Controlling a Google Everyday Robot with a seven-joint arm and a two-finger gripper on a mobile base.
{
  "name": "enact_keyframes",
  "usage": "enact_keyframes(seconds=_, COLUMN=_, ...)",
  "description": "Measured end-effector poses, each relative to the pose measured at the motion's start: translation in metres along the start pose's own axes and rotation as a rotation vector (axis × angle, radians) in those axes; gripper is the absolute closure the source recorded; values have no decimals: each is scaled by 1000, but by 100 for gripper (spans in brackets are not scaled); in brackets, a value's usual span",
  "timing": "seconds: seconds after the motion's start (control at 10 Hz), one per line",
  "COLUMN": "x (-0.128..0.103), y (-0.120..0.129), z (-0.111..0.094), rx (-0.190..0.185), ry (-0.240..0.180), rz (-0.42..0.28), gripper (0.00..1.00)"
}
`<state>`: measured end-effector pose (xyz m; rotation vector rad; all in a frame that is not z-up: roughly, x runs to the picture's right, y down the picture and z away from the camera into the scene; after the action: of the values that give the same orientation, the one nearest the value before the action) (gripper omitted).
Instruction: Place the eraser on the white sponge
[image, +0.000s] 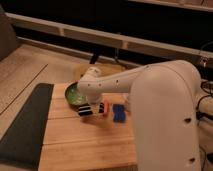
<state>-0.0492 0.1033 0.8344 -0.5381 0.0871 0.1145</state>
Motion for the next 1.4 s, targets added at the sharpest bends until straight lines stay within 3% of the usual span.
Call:
enact_keyframes(seconds=0.3, x=9, y=0, z=-19, rx=61, ry=13, rz=99, gripper=100)
enact_keyframes(seconds=0.5, x=17, y=-3, z=-31, rx=124, ry=19, rz=217, gripper=100)
enact_keyframes(seconds=0.6, x=24, y=-4, z=-35, rx=171, ry=21, rz=313, gripper=100)
enact_keyframes(seconds=0.8, x=34, y=0, z=-39, rx=224, ry=22, rz=447, gripper=100)
enact_keyframes(seconds=1.0, x=38, y=16, z=-37, rx=242, ry=23, rz=546, gripper=100)
enact_keyframes(seconds=1.4, x=49, y=38, z=-26, rx=231, ry=24, rz=661, gripper=100)
